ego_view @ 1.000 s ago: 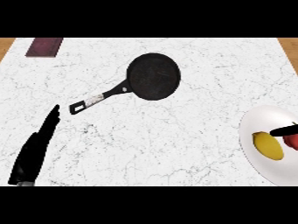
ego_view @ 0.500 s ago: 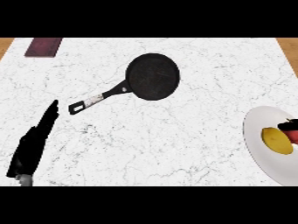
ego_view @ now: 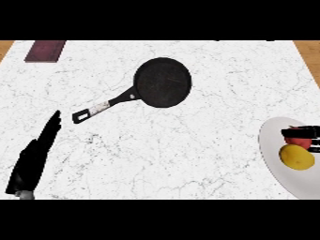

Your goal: Pick the bell pepper from the plate and place it in the pan

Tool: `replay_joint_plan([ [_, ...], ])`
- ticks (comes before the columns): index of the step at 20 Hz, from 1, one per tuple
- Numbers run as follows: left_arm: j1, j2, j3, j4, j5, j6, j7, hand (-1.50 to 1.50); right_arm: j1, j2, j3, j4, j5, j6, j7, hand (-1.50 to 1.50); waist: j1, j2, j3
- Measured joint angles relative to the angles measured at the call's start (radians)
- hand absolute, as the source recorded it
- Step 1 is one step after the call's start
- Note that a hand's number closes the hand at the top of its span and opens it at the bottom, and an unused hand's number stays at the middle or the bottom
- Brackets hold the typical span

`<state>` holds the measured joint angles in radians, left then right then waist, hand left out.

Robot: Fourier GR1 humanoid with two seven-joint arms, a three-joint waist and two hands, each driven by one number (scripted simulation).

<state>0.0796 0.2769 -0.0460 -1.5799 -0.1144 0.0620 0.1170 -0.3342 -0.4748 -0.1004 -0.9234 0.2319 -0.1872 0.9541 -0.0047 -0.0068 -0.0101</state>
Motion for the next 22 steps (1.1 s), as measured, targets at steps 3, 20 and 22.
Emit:
replay_joint_plan([
  [3,0.000,0.009,0.003,-0.015,0.004,-0.010,0.014,0.00,0.017,0.101,0.125,-0.085,0.107,-0.052,0.062,1.50,0.002,-0.008,-0.007],
  [20,-0.002,-0.004,-0.003,-0.013,-0.011,0.002,0.039,0.00,-0.150,0.303,0.545,-0.407,1.028,-0.054,0.273,1.50,-0.013,-0.019,0.001],
  [22,-0.006,-0.001,0.004,-0.010,-0.008,-0.002,0.034,0.00,-0.190,0.354,0.537,-0.431,1.108,-0.024,0.285,1.50,-0.009,-0.013,0.004],
])
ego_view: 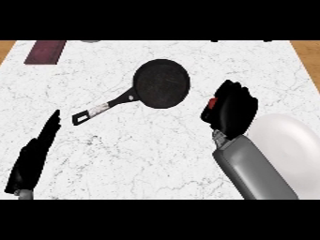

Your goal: Pick the bell pepper from the plate and place it in the pan

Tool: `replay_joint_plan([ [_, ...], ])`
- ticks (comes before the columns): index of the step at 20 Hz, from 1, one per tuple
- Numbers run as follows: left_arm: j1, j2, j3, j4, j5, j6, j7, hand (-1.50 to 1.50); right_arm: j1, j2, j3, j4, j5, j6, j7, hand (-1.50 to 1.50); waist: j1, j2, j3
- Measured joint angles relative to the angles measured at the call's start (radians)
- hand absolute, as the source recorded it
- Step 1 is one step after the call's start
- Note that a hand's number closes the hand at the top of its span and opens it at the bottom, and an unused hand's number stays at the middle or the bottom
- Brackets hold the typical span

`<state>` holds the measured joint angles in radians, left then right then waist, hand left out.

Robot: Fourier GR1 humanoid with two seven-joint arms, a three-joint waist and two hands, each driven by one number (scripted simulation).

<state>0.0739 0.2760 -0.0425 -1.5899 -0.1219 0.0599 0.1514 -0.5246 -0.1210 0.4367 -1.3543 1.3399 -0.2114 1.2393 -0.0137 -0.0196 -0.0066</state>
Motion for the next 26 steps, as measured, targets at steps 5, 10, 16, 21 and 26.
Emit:
replay_joint_plan([
  [5,-0.009,-0.007,-0.010,-0.001,-0.006,-0.008,-0.013,0.00,-0.130,0.075,-0.049,0.040,0.059,0.031,-0.002,1.50,0.025,0.014,0.004],
  [10,-0.027,-0.026,-0.031,-0.004,-0.018,-0.007,-0.010,0.00,-0.264,0.100,-0.157,0.196,0.016,-0.007,-0.043,1.50,0.052,0.027,0.006],
  [16,-0.040,-0.022,-0.037,-0.013,-0.021,-0.021,-0.010,0.00,-0.359,0.110,-0.294,0.397,-0.064,-0.109,-0.117,1.50,0.077,0.038,0.007],
  [21,-0.062,-0.021,-0.033,-0.011,-0.016,-0.031,-0.008,0.00,-0.420,0.114,-0.405,0.614,-0.123,-0.202,-0.188,1.50,0.093,0.049,0.007],
  [26,-0.077,-0.031,-0.045,-0.004,-0.024,-0.032,-0.016,0.00,-0.474,0.118,-0.500,0.777,-0.230,-0.257,-0.251,1.50,0.116,0.060,0.009],
])
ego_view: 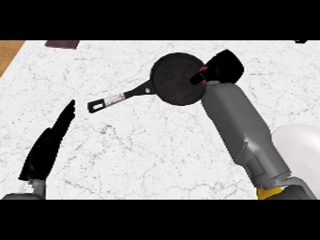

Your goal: Pick the bell pepper from the plate and place it in the pan

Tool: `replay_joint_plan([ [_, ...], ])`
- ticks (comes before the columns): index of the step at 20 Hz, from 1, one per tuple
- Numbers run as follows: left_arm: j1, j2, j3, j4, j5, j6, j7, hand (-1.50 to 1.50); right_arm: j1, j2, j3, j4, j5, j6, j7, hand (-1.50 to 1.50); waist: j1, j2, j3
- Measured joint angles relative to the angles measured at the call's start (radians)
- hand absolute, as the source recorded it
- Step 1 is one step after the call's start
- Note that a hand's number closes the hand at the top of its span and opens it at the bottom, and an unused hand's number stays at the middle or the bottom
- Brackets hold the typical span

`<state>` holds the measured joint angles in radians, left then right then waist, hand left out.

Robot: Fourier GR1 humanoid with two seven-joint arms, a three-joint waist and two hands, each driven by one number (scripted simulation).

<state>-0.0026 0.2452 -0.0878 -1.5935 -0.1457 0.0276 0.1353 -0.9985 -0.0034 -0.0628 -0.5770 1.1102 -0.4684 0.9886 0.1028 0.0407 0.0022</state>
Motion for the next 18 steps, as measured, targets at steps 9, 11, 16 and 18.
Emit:
replay_joint_plan([
  [9,-0.032,-0.006,-0.012,0.010,-0.006,-0.010,0.003,0.00,-0.008,0.000,-0.182,0.037,-0.272,-0.231,-0.164,-1.50,0.028,0.010,0.003],
  [11,-0.036,-0.005,-0.010,0.008,-0.001,-0.015,0.006,0.00,-0.014,0.000,-0.192,0.039,-0.283,-0.306,-0.218,-1.50,0.030,0.009,0.003],
  [16,-0.045,-0.003,-0.004,0.013,-0.003,-0.014,0.016,0.00,-0.024,-0.001,-0.222,0.045,-0.298,-0.496,-0.325,-1.50,0.021,0.005,0.001],
  [18,-0.051,-0.005,0.000,0.017,-0.004,-0.009,0.024,0.00,-0.021,-0.002,-0.238,0.047,-0.308,-0.566,-0.355,-1.50,0.011,0.001,0.001],
])
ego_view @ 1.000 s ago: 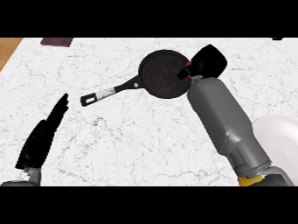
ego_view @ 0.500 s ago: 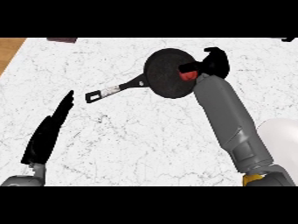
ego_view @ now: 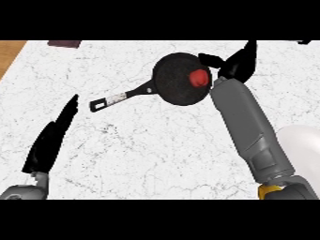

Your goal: Pick the bell pepper from the plate and place it in the pan

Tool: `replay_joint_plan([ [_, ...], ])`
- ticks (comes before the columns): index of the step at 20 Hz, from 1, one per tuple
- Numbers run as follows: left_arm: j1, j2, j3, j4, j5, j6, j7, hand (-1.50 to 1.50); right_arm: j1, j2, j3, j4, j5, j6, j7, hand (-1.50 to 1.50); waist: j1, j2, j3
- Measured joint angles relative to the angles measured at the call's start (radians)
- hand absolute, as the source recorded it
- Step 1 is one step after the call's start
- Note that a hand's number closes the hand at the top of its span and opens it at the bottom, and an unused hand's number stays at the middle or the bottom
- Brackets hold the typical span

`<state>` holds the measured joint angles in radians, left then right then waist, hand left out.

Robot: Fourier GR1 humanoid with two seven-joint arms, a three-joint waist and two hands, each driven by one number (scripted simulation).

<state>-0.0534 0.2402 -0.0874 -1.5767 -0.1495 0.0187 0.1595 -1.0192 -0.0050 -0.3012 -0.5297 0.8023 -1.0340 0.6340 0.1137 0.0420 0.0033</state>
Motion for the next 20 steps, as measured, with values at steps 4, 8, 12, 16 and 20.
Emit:
replay_joint_plan([
  [4,0.033,-0.001,0.007,0.002,-0.002,0.008,-0.010,0.00,0.023,-0.001,-0.042,-0.004,-0.020,-0.128,-0.045,-1.50,-0.023,-0.011,-0.001],
  [8,0.062,0.005,0.018,0.000,0.002,0.007,-0.021,0.00,0.083,-0.002,-0.029,-0.027,-0.080,-0.230,-0.093,-1.50,-0.043,-0.024,-0.001],
  [12,0.094,0.006,0.027,-0.018,0.001,0.010,-0.016,0.00,0.189,-0.001,0.076,-0.104,-0.149,-0.293,-0.129,-1.50,-0.072,-0.038,-0.002],
  [16,0.111,0.010,0.049,-0.037,0.006,0.018,0.001,0.00,0.350,0.000,0.216,-0.233,-0.187,-0.331,-0.126,-1.50,-0.103,-0.050,-0.003],
  [20,0.120,0.006,0.061,-0.026,0.003,0.026,-0.002,0.00,0.549,0.001,0.339,-0.400,-0.192,-0.363,-0.121,-1.50,-0.125,-0.054,-0.004],
])
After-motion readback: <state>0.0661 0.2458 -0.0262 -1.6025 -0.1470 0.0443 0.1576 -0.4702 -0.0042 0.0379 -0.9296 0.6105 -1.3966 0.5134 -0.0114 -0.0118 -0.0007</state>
